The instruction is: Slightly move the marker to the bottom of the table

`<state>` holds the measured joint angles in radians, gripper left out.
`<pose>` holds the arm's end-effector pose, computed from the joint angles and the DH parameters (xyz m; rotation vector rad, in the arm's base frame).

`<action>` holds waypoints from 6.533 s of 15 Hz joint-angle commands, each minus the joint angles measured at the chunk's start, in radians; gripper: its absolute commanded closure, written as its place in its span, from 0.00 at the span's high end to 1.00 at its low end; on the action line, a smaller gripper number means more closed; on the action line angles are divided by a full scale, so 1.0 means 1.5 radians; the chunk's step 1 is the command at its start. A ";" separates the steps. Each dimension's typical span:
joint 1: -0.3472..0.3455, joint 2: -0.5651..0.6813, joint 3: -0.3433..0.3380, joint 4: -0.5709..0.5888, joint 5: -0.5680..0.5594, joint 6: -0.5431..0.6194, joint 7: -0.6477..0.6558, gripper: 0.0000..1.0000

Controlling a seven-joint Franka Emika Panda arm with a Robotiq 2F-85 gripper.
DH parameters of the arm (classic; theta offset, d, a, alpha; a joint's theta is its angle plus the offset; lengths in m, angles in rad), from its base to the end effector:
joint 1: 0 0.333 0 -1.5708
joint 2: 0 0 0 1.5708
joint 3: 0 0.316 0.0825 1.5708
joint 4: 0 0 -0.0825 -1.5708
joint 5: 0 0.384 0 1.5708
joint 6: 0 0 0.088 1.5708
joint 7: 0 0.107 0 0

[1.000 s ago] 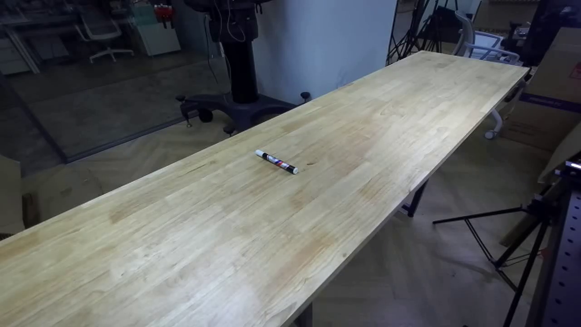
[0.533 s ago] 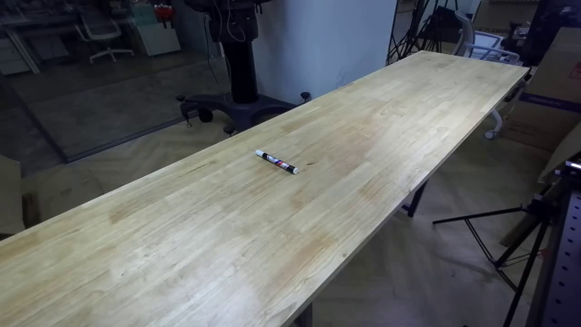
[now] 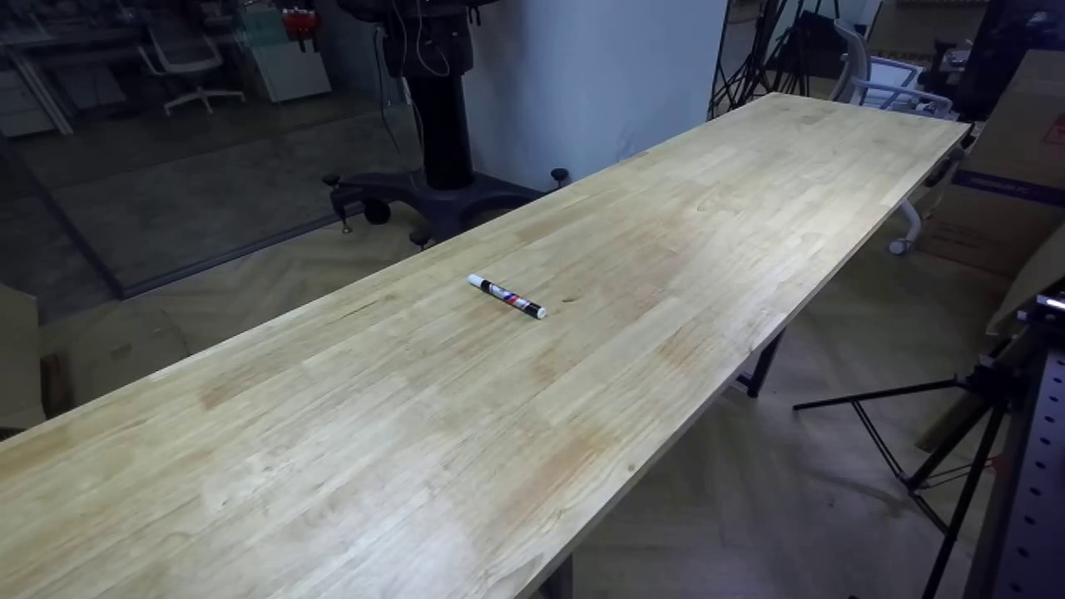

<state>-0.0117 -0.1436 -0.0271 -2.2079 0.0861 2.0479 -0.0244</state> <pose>0.4998 -0.0150 0.4400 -3.0599 0.0831 0.0214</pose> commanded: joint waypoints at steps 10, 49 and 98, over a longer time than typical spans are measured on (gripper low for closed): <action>0.017 0.174 0.023 0.073 -0.112 0.238 0.018 1.00; 0.085 0.606 0.005 0.266 -0.119 0.512 0.040 1.00; -0.006 0.699 0.026 0.426 -0.076 0.263 -0.064 1.00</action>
<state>-0.0163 0.8499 0.0016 -1.6646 -0.0258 2.4922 -0.1204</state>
